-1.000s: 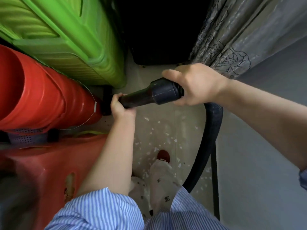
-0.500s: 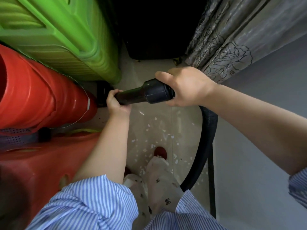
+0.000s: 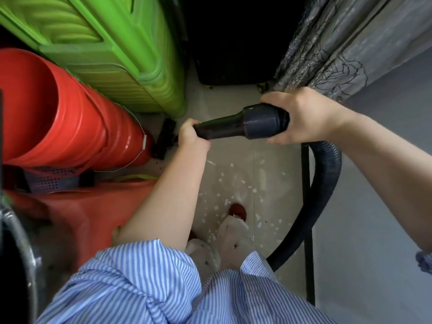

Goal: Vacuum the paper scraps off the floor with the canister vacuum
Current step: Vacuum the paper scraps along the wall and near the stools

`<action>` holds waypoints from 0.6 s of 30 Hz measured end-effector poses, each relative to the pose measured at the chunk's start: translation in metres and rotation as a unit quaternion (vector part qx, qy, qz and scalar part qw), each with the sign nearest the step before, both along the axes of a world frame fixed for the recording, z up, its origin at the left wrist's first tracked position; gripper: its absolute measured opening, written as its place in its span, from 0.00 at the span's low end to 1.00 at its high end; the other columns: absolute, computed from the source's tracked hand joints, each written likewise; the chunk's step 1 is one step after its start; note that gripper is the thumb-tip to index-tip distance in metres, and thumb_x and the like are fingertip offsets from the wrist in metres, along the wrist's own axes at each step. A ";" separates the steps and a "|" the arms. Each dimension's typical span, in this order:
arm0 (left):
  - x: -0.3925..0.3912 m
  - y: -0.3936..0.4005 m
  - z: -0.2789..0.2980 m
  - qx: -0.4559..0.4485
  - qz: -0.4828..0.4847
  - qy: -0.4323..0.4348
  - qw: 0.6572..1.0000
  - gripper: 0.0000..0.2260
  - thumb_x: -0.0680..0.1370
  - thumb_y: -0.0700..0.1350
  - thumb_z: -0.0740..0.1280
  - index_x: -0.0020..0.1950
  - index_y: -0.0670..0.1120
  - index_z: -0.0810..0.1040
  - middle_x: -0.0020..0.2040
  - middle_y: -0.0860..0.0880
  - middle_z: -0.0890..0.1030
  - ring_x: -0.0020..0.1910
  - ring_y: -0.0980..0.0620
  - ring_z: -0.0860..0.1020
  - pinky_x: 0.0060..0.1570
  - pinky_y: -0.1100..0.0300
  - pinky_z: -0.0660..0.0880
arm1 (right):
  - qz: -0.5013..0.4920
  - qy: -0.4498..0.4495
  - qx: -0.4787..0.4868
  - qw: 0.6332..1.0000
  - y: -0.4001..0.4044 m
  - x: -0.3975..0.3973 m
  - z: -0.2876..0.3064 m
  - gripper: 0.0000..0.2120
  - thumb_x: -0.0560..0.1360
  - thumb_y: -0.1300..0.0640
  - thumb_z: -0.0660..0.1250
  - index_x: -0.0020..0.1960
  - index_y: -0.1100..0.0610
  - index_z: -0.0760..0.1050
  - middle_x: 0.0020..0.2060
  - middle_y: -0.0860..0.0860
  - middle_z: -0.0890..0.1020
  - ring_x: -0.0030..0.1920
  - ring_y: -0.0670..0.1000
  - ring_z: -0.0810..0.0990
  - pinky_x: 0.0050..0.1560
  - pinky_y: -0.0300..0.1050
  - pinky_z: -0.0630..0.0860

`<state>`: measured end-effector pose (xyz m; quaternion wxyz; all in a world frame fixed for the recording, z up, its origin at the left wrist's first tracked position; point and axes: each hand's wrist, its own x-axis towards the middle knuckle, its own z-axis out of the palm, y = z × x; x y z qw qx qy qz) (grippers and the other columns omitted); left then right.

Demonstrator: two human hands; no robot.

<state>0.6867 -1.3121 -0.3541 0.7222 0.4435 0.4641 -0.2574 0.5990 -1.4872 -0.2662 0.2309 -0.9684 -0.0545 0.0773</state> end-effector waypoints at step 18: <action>-0.097 0.066 0.031 -0.071 -0.055 -0.014 0.996 0.11 0.78 0.36 0.57 0.35 0.41 0.65 0.36 0.43 0.69 0.36 0.46 0.72 0.40 0.55 0.74 | -0.035 -0.064 -0.009 0.997 0.075 -0.124 0.026 0.30 0.60 0.48 0.69 0.58 0.65 0.74 0.36 0.61 0.80 0.34 0.60 0.78 0.37 0.50 0.75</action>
